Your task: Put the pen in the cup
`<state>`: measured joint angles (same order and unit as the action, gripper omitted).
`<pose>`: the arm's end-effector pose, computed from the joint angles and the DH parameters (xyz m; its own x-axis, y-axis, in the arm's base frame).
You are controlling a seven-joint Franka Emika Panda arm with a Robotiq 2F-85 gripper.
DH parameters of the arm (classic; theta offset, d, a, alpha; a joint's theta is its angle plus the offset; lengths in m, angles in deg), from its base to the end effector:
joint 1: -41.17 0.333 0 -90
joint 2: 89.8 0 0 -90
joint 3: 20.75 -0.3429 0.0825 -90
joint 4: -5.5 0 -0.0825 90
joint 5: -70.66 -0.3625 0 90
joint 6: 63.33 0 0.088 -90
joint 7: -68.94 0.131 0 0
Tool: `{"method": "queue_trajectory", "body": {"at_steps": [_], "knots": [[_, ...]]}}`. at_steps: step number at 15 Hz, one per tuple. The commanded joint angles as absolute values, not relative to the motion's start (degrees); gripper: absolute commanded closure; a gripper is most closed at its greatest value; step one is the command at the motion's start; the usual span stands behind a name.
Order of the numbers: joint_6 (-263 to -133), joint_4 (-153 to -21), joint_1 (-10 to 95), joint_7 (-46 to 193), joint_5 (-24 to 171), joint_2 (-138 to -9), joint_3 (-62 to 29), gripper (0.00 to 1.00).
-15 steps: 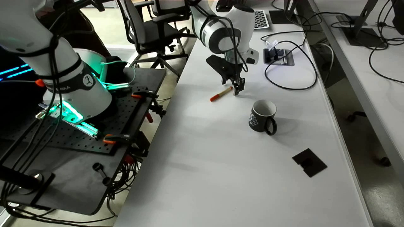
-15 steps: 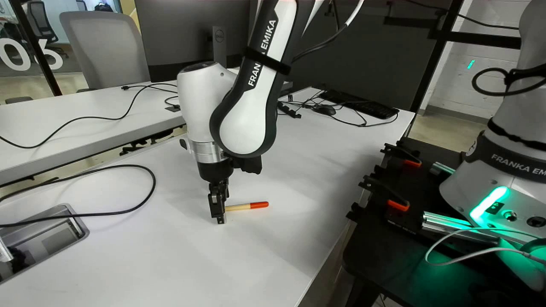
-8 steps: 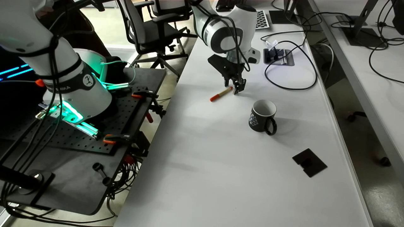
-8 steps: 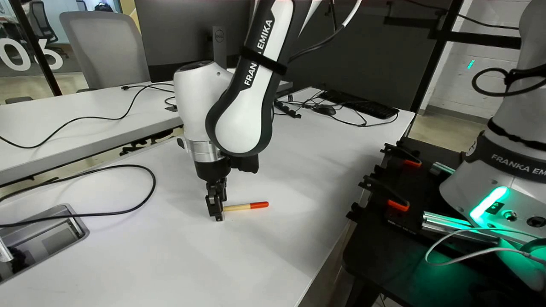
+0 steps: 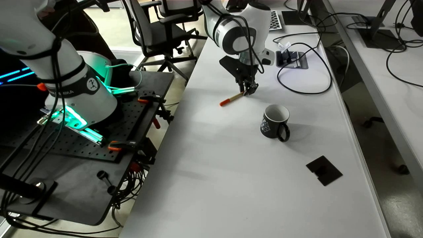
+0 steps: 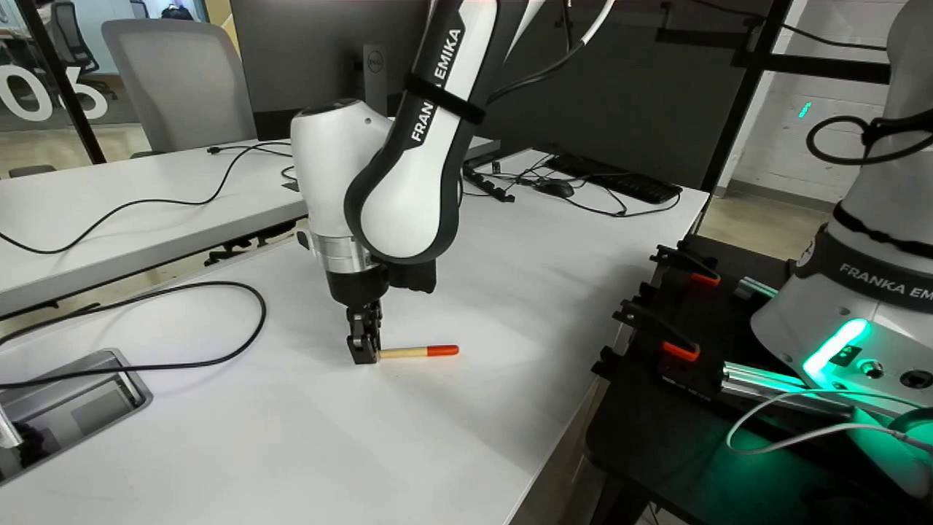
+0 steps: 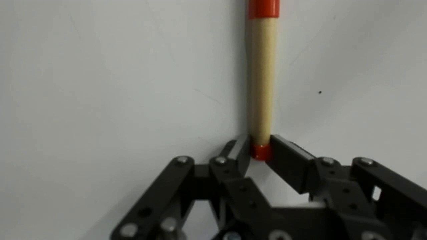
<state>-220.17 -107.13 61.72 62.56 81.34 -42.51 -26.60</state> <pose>0.5268 0.2689 0.0598 0.7546 0.6548 -0.0424 0.6549 -0.7556 -0.0145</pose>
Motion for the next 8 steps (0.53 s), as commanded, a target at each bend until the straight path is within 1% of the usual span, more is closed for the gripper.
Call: {"method": "queue_trajectory", "body": {"at_steps": [1,8], "knots": [[-219.68,-106.04,62.53,64.48,82.76,-41.54,-25.76,0.95],[-223.95,-109.49,61.59,64.59,82.32,-45.09,-26.68,0.95]]}}
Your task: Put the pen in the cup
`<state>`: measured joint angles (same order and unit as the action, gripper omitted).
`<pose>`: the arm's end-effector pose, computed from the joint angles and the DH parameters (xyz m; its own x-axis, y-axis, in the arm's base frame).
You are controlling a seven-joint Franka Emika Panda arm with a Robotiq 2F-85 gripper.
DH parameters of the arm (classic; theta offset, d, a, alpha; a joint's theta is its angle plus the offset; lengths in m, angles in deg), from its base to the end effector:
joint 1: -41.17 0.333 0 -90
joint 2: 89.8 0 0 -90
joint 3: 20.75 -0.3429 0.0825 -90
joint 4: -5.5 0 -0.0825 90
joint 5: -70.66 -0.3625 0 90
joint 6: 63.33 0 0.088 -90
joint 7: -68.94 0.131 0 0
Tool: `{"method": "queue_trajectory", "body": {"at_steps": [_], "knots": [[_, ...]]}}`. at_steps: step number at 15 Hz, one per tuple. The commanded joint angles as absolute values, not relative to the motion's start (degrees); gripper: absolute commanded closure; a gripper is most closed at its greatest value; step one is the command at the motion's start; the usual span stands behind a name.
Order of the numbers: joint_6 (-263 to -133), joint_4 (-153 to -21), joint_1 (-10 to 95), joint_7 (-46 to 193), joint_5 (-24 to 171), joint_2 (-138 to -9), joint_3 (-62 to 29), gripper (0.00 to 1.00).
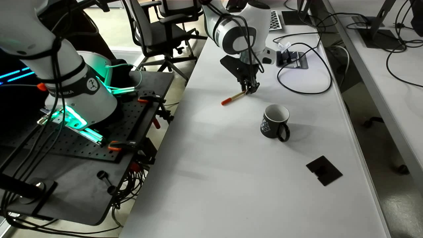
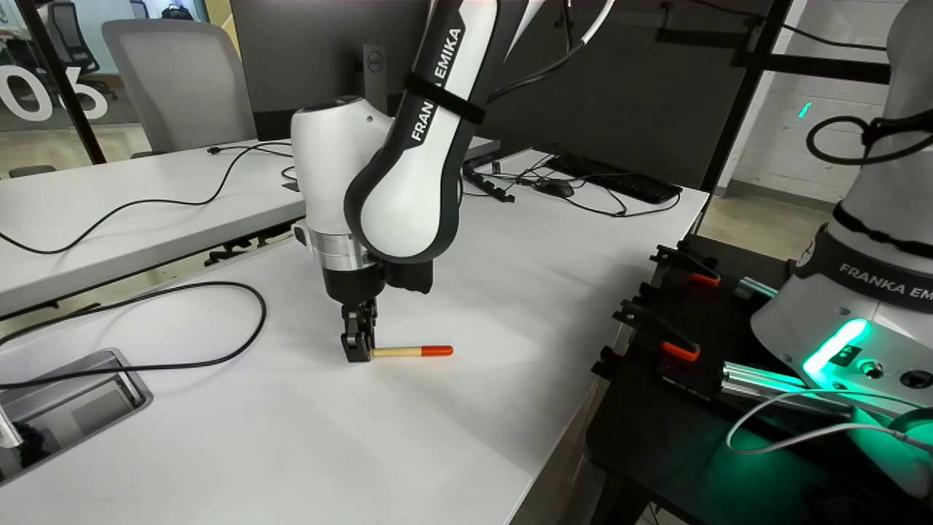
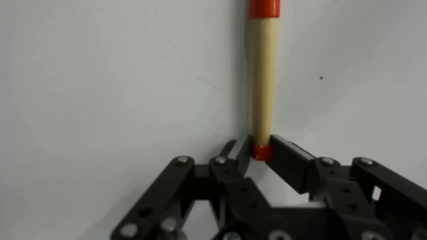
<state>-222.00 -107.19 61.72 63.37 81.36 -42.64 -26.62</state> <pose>0.5304 0.2716 0.0636 0.7643 0.6448 -0.0096 0.6447 -0.7643 -0.0104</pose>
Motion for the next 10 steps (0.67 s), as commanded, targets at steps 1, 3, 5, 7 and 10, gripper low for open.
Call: {"method": "queue_trajectory", "body": {"at_steps": [1,3,5,7,10], "knots": [[-225.05,-109.97,61.56,64.5,82.39,-45.61,-26.67,0.95],[-229.65,-111.84,60.92,63.74,82.47,-47.22,-27.17,0.95],[-234.69,-114.09,60.49,63.4,82.29,-49.07,-27.61,0.95],[-239.22,-116.45,60.16,63.01,82.2,-50.98,-27.94,0.95],[-246.05,-119.83,60.19,62.99,82.06,-53.49,-27.44,0.95]]}}
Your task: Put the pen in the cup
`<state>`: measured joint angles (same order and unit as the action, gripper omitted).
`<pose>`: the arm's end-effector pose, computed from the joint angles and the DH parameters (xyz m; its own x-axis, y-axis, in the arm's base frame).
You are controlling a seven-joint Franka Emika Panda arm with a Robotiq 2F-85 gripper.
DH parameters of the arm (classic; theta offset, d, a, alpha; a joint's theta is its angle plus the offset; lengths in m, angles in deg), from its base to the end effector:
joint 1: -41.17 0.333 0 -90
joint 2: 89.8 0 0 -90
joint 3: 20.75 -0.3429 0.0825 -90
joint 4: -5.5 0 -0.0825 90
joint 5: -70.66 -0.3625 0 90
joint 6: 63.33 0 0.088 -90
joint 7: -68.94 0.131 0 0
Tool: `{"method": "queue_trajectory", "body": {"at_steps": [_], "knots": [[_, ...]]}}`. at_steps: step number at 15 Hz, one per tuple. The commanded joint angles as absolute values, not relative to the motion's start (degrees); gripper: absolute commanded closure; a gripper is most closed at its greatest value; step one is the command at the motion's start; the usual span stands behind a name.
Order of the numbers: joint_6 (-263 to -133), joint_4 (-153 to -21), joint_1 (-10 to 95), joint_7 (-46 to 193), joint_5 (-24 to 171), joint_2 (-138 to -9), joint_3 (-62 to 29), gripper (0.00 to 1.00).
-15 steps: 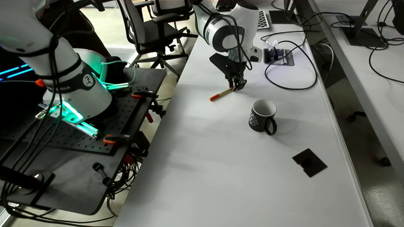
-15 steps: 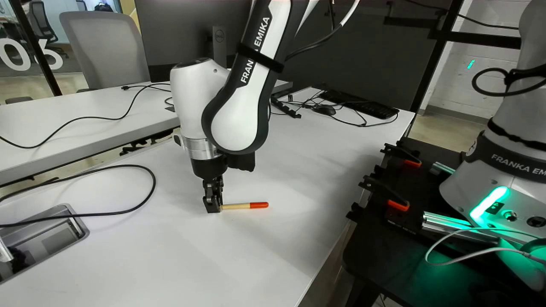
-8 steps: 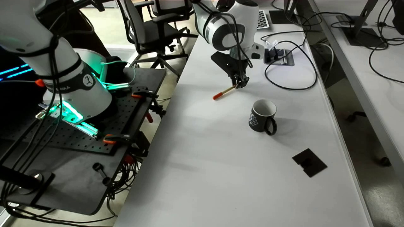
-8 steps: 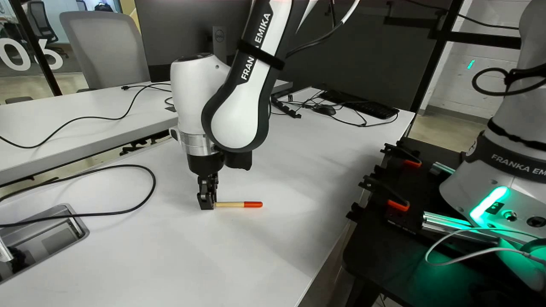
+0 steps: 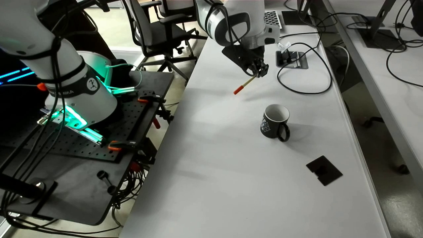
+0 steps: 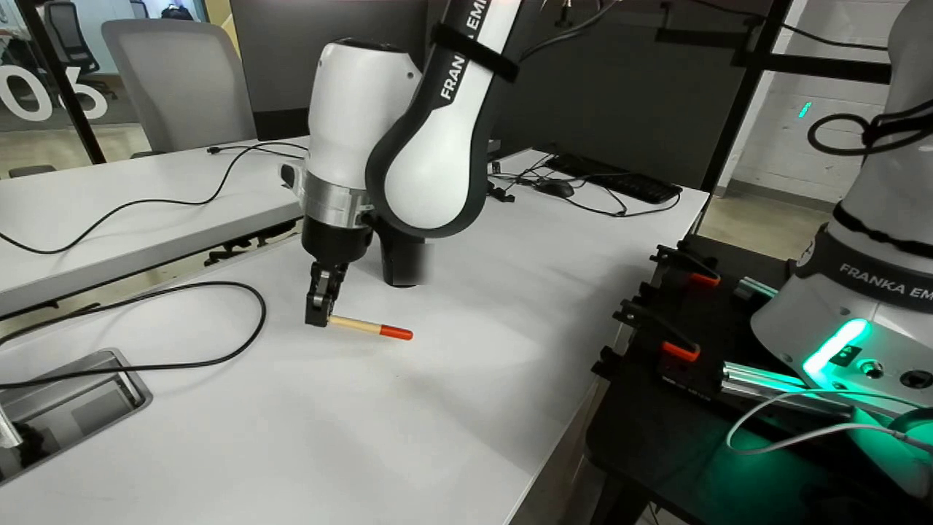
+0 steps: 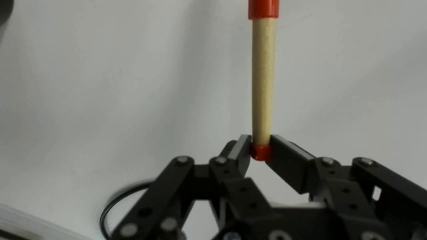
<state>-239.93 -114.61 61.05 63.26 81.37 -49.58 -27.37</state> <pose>0.5356 0.2823 0.1301 0.7248 0.6249 0.2900 0.6486 -0.7609 0.0186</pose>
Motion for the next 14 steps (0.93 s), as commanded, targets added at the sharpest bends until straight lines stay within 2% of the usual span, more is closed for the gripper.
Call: {"method": "queue_trajectory", "body": {"at_steps": [1,2,3,11,12,14], "knots": [[-248.22,-120.82,59.96,62.89,81.88,-54.1,-27.51,0.95],[-251.66,-122.13,59.74,62.92,81.69,-54.57,-27.4,0.95],[-246.75,-118.05,60.5,62.93,81.12,-52.02,-27.51,0.79],[-250.27,-120.59,59.87,62.73,80.95,-53.44,-27.6,0.79],[-252.63,-120.33,58.84,62.82,80.94,-52.88,-28.88,0.95],[-260.22,-120.32,57.32,64.27,79.71,-52.62,-30.73,0.95]]}}
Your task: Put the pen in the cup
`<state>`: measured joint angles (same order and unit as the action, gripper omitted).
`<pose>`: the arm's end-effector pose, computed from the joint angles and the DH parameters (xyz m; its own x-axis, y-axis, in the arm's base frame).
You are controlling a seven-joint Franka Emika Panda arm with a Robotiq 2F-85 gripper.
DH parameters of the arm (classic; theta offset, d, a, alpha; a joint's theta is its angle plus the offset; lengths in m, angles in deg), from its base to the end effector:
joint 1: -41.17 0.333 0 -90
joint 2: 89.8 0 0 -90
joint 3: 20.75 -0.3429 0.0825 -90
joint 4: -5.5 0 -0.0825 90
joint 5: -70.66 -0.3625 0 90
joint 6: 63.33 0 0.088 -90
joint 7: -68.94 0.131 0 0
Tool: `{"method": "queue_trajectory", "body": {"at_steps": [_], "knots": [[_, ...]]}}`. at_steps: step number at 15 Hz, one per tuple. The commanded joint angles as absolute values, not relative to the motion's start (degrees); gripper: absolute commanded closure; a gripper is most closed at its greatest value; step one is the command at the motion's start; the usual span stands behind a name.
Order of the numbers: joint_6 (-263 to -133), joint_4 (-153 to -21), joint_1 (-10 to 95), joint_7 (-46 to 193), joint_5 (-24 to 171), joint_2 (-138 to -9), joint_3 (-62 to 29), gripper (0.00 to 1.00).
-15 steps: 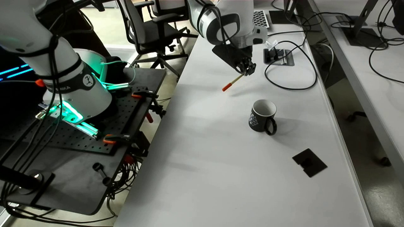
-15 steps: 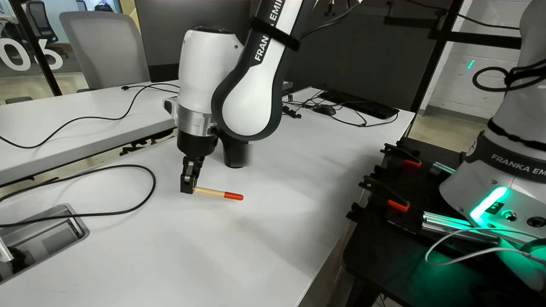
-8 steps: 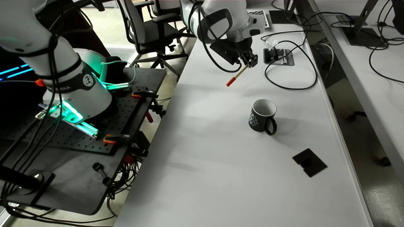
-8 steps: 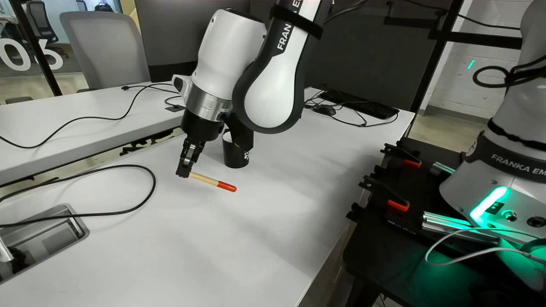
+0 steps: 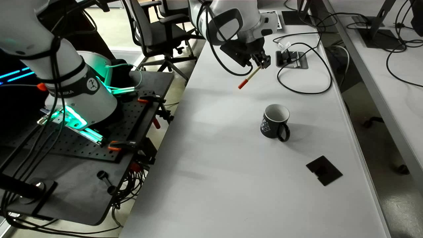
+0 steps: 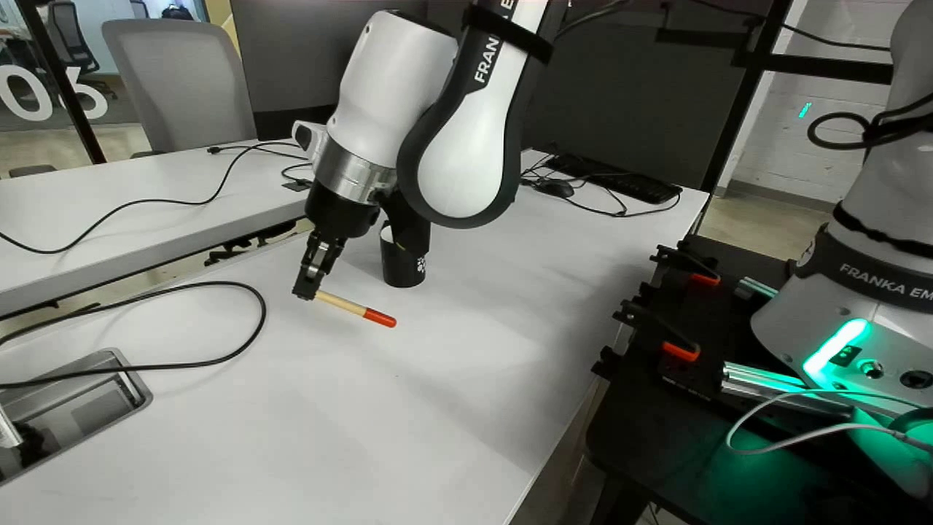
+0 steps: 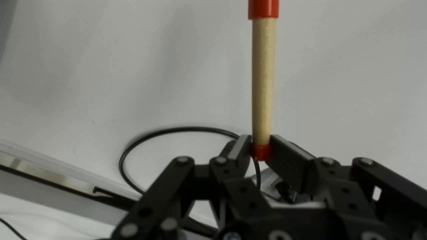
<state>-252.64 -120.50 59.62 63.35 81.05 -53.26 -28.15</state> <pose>0.5279 0.2752 0.1648 0.6799 0.5702 0.4612 0.6327 -0.7740 0.0243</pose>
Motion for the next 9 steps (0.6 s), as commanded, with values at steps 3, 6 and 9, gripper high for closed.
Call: {"method": "queue_trajectory", "body": {"at_steps": [3,6,9], "knots": [[-261.18,-116.07,54.73,65.62,79.44,-54.95,-32.51,0.95],[-262.01,-112.24,52.87,66.85,78.64,-56.2,-32.56,0.95],[-261.85,-107.73,52.44,67.54,76.23,-58.0,-30.49,0.95]]}}
